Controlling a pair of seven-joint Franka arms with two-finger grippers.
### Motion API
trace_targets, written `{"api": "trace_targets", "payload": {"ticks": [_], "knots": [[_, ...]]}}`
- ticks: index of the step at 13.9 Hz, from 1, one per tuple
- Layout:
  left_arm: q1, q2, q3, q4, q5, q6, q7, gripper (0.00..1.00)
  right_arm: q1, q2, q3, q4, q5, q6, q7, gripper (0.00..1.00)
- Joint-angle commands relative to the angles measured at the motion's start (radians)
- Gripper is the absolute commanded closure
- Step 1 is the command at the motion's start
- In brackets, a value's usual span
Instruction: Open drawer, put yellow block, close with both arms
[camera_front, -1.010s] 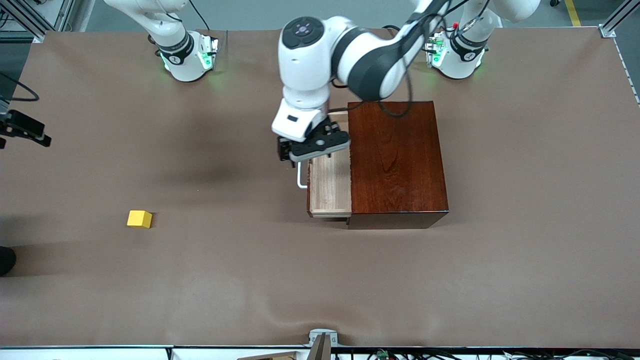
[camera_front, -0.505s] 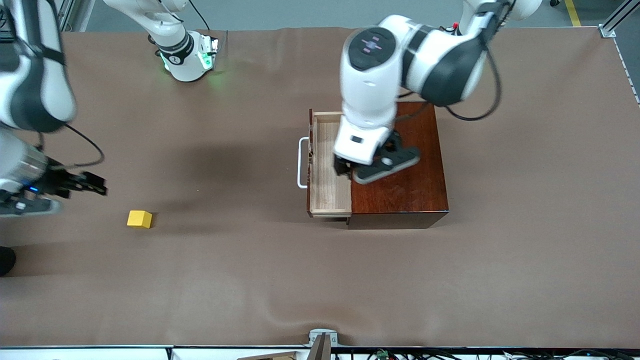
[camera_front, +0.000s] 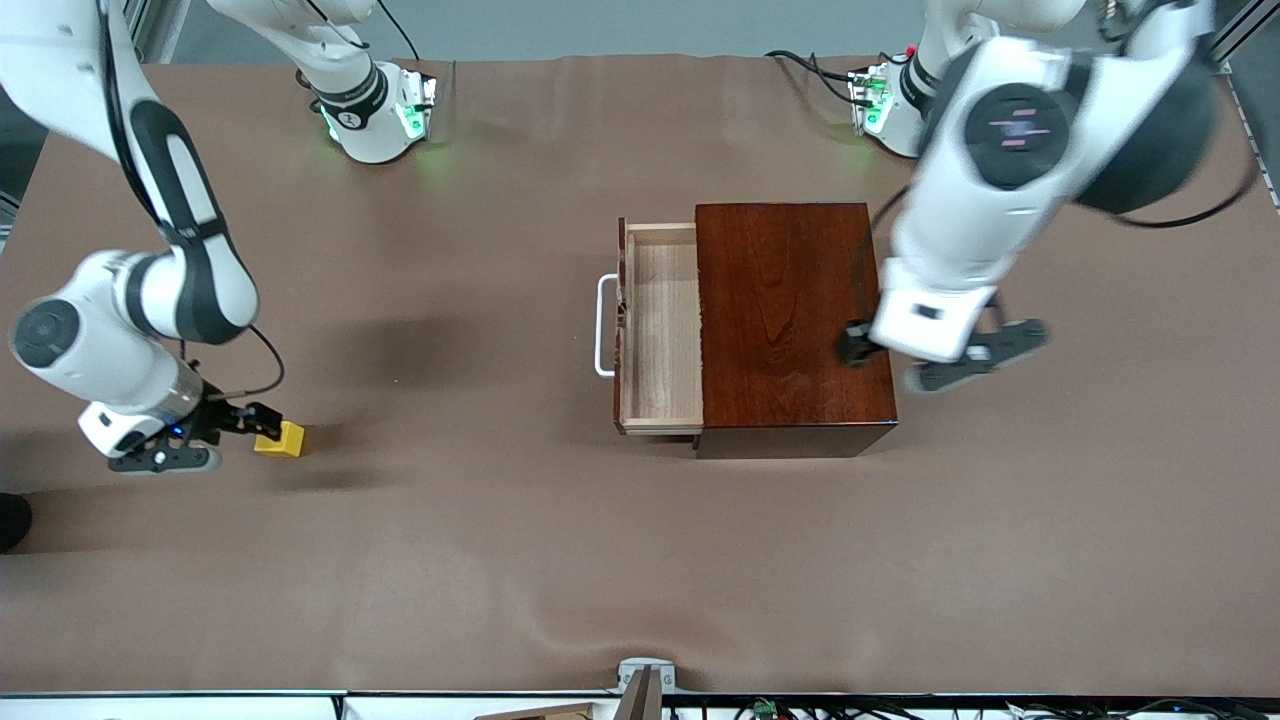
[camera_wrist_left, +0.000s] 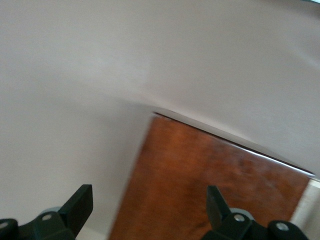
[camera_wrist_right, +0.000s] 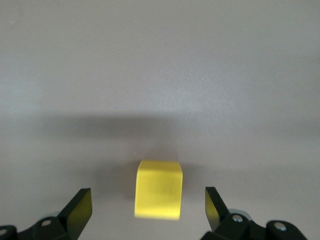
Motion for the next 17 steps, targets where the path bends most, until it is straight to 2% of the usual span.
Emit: {"api": "trace_targets", "payload": {"ticks": [1, 3, 7, 8, 14, 15, 16, 17], "knots": [[0.1, -0.123, -0.015, -0.119, -0.028, 0.008, 0.104, 0.0, -0.013, 0.056, 0.006, 0.017, 0.006, 0.035, 0.001, 0.0], [0.161, -0.158, -0.015, -0.149, -0.036, 0.008, 0.195, 0.0, -0.014, 0.071, 0.004, 0.017, 0.006, 0.035, -0.005, 0.0], [0.206, -0.198, -0.013, -0.182, -0.054, -0.001, 0.292, 0.0, -0.02, 0.109, 0.004, 0.023, 0.004, 0.038, -0.006, 0.0], [0.238, -0.21, -0.013, -0.184, -0.054, -0.013, 0.344, 0.0, -0.022, 0.113, 0.004, 0.024, 0.004, 0.036, -0.006, 0.06], [0.425, -0.267, -0.013, -0.182, -0.056, -0.079, 0.658, 0.0, -0.017, 0.114, 0.004, 0.024, 0.004, 0.023, -0.006, 0.96], [0.445, -0.269, -0.013, -0.181, -0.057, -0.079, 0.695, 0.0, -0.016, 0.105, 0.004, 0.027, 0.004, 0.021, 0.0, 1.0], [0.45, -0.269, -0.013, -0.178, -0.063, -0.08, 0.721, 0.0, -0.013, 0.09, 0.004, 0.035, 0.004, 0.001, 0.0, 1.0], [0.449, -0.264, -0.013, -0.167, -0.079, -0.079, 0.738, 0.0, -0.01, 0.053, 0.004, 0.053, 0.004, -0.069, 0.003, 1.0]]}}
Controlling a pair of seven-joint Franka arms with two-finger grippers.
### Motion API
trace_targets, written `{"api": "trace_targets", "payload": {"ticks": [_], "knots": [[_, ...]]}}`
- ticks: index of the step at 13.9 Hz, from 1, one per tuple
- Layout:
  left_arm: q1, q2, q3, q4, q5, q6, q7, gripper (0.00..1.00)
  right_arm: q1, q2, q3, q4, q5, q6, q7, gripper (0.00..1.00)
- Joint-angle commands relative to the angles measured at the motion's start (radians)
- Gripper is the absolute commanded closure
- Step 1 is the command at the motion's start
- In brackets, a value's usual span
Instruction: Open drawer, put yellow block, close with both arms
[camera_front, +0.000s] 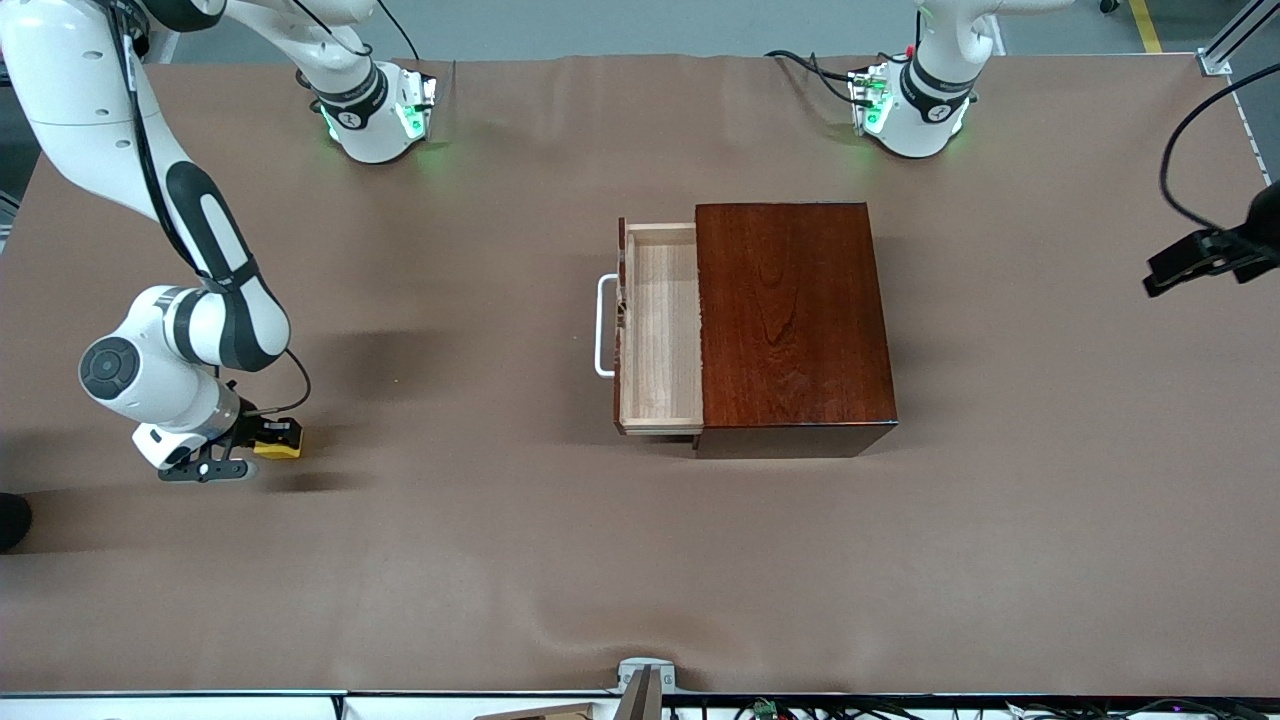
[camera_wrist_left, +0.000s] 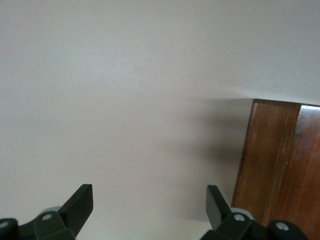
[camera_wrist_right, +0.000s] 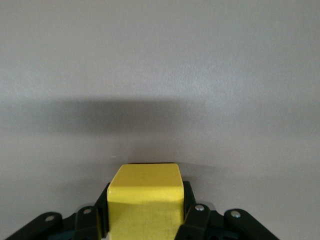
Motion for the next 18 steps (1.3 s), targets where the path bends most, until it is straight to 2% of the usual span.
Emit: {"api": "trace_targets", "payload": {"ticks": [1, 3, 5, 9, 12, 15, 18], "knots": [[0.003, -0.008, -0.015, 0.01, -0.041, -0.006, 0.04, 0.0, 0.003, -0.097, 0.01, 0.055, 0.004, -0.166, 0.003, 1.0], [0.006, -0.001, -0.014, 0.05, -0.1, -0.066, 0.04, 0.0, 0.023, -0.177, 0.01, 0.141, 0.004, -0.354, 0.004, 1.0], [0.009, 0.006, -0.009, 0.055, -0.104, -0.092, 0.088, 0.0, 0.046, -0.232, 0.013, 0.235, 0.004, -0.537, 0.012, 1.0], [0.008, 0.008, -0.008, 0.05, -0.09, -0.112, 0.105, 0.0, 0.187, -0.259, 0.013, 0.431, -0.002, -0.787, 0.166, 1.0], [0.009, 0.011, -0.006, 0.047, -0.088, -0.112, 0.099, 0.0, 0.34, -0.257, 0.013, 0.467, 0.007, -0.811, 0.324, 1.0], [0.011, 0.018, -0.003, 0.05, -0.087, -0.112, 0.086, 0.0, 0.531, -0.239, 0.013, 0.493, 0.004, -0.8, 0.583, 1.0], [0.018, 0.02, -0.002, 0.05, -0.079, -0.111, 0.086, 0.0, 0.712, -0.146, 0.013, 0.572, 0.024, -0.763, 0.798, 1.0]]}}
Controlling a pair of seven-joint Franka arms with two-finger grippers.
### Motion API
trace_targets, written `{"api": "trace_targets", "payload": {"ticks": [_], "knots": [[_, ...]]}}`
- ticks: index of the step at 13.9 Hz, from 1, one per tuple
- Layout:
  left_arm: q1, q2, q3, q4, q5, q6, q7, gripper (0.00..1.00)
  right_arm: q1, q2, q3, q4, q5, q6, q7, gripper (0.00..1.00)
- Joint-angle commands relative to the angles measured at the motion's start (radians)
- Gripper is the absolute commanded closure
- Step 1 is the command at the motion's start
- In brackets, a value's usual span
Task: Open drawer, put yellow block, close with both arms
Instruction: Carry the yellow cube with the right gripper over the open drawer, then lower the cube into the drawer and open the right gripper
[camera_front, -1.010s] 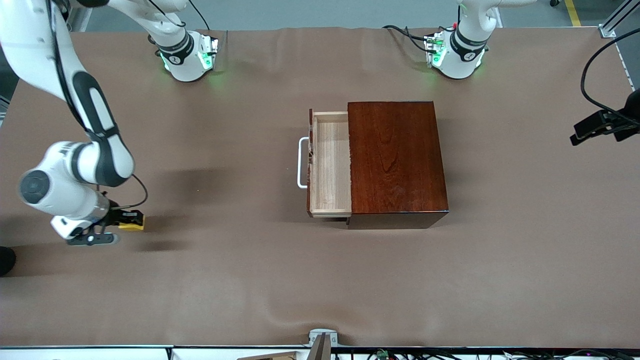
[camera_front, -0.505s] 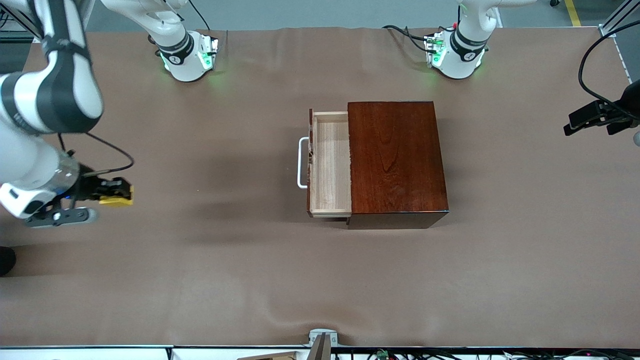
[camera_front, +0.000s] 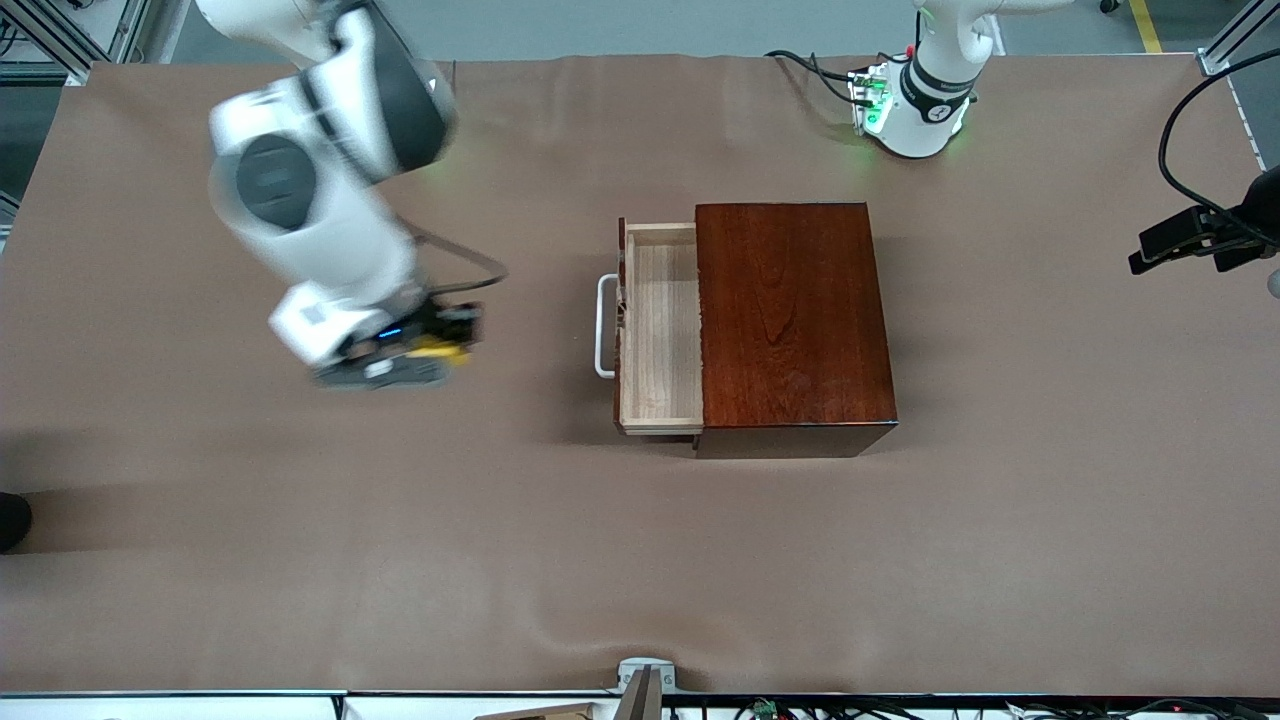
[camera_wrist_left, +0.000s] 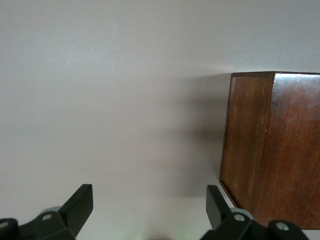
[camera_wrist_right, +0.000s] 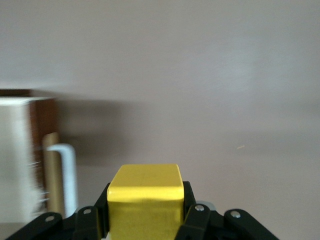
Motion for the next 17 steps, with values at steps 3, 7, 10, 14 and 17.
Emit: {"api": "trace_targets", "payload": {"ticks": [3, 7, 10, 14, 17], "knots": [[0.014, 0.008, -0.002, 0.019, 0.002, -0.018, 0.004, 0.0, 0.203, 0.194, -0.017, 0.202, 0.018, 0.04, 0.224, 1.0], [0.014, 0.008, -0.004, 0.021, 0.002, -0.018, 0.004, 0.0, 0.254, 0.277, -0.017, 0.242, 0.019, 0.13, 0.255, 1.0], [0.013, 0.008, -0.005, 0.019, 0.002, -0.018, 0.004, 0.0, 0.252, 0.309, -0.017, 0.238, 0.019, 0.17, 0.261, 1.0], [0.013, 0.008, -0.005, 0.021, 0.002, -0.016, 0.004, 0.0, 0.252, 0.335, -0.017, 0.232, 0.021, 0.201, 0.269, 1.0], [0.013, 0.008, -0.005, 0.021, 0.002, -0.015, 0.004, 0.0, 0.252, 0.36, -0.017, 0.23, 0.021, 0.239, 0.284, 1.0]]}}
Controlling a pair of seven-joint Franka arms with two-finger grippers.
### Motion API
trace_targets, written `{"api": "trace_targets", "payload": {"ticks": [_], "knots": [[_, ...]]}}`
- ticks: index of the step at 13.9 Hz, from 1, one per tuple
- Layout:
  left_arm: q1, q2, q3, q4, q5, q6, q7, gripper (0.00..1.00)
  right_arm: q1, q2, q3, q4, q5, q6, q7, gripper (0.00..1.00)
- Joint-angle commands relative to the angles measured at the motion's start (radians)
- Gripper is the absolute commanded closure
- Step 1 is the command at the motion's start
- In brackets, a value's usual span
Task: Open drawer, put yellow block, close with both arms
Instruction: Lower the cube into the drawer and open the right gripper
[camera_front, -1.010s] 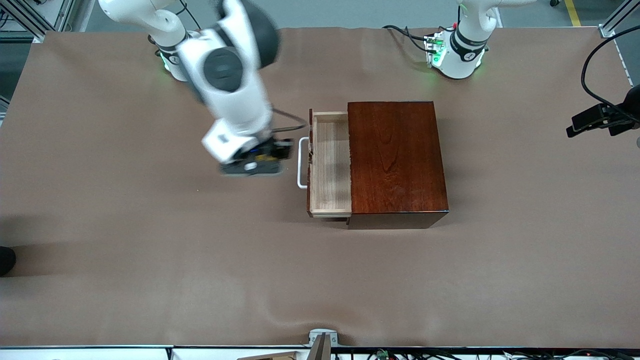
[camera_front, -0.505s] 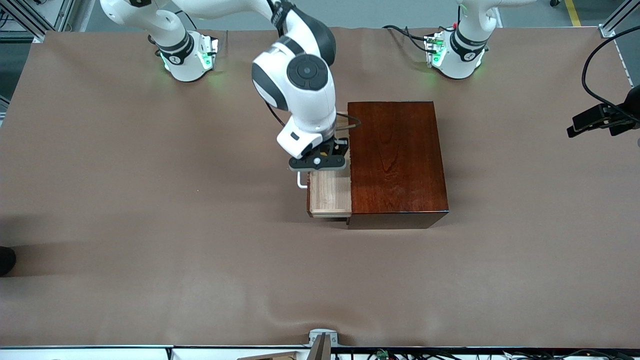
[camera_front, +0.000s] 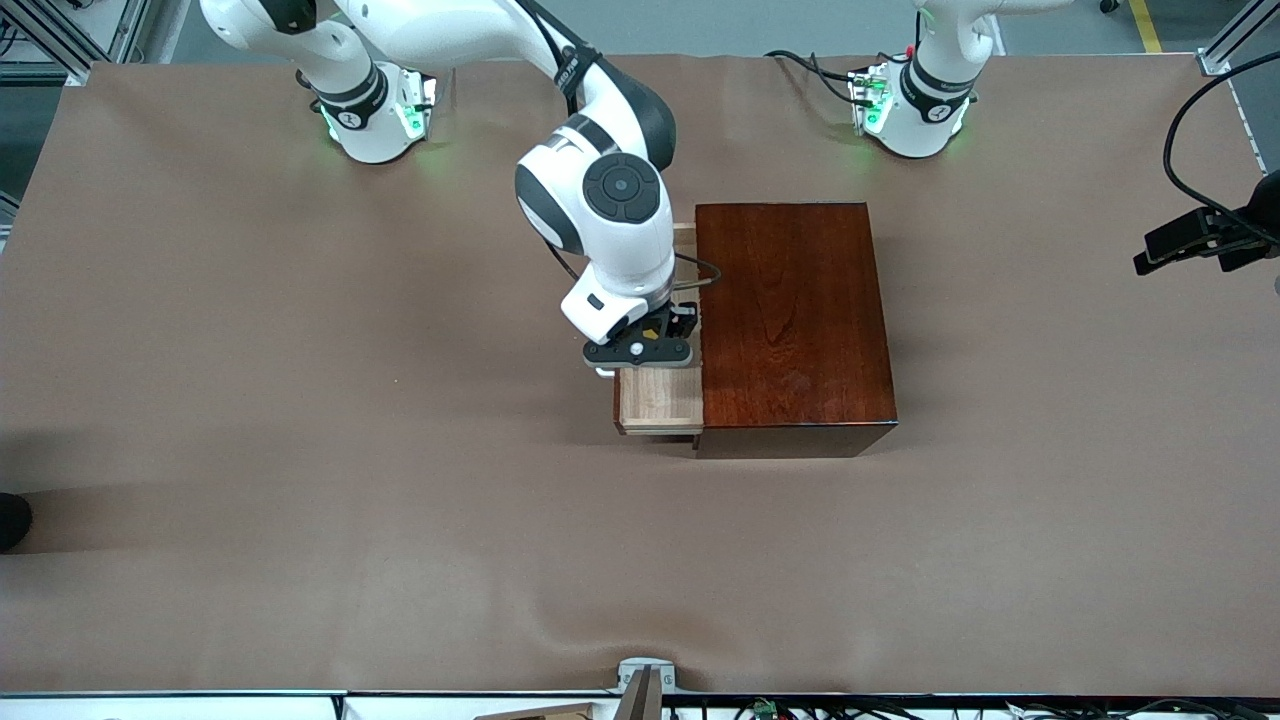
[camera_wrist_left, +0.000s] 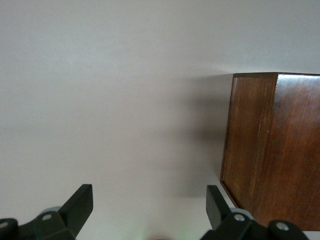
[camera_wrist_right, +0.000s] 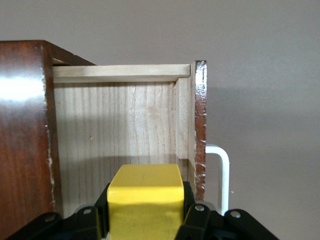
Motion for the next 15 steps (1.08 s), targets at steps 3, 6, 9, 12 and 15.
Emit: {"api": "trace_targets", "payload": {"ticks": [3, 6, 9, 12, 15], "knots": [[0.008, 0.007, -0.007, 0.021, 0.002, -0.013, 0.004, 0.0, 0.003, 0.039, -0.001, 0.03, 0.017, 0.024, 0.031, 0.94], [0.008, 0.009, -0.007, 0.021, 0.003, -0.013, 0.004, 0.0, 0.009, 0.048, -0.001, 0.022, 0.017, 0.037, 0.033, 0.56], [0.007, 0.012, -0.007, 0.022, 0.002, -0.013, 0.004, 0.0, 0.012, 0.045, -0.001, 0.022, 0.016, 0.037, 0.033, 0.0], [0.007, 0.012, -0.007, 0.022, 0.002, -0.012, 0.004, 0.0, 0.008, 0.03, -0.003, 0.028, 0.016, 0.023, 0.022, 0.0], [0.007, 0.013, -0.007, 0.024, 0.002, -0.012, 0.004, 0.0, -0.006, -0.024, 0.0, 0.041, 0.022, -0.09, 0.022, 0.0]]}}
